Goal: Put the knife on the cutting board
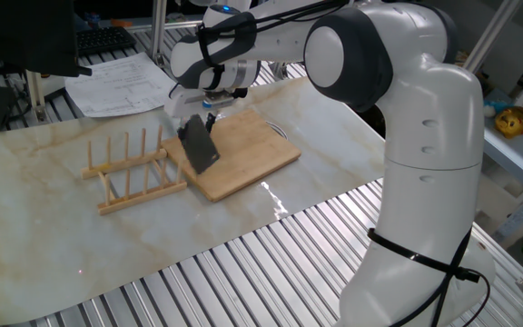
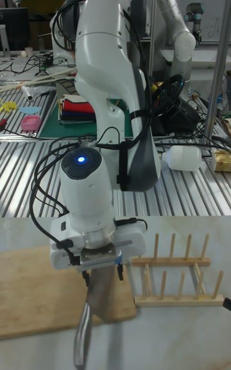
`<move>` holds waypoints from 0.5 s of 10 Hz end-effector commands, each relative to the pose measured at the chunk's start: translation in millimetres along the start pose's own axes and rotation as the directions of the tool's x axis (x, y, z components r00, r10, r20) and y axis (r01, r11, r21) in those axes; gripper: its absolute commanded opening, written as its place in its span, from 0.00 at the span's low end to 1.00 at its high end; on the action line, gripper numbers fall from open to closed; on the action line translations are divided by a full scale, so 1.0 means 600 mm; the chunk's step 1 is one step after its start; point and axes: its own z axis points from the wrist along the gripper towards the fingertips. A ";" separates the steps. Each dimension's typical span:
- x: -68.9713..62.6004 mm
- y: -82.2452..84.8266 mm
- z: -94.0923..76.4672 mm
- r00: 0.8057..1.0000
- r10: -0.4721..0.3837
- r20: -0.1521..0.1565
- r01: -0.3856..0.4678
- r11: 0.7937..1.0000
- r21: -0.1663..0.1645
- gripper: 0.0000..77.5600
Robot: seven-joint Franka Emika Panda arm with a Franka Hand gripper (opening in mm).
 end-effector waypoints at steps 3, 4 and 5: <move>-0.003 -0.001 0.001 1.000 0.017 0.004 -0.017 1.000 0.007 0.99; -0.015 0.001 0.022 0.997 0.029 0.074 -0.031 0.999 0.028 0.99; -0.015 0.001 0.022 0.997 0.010 0.080 -0.014 0.999 0.049 0.99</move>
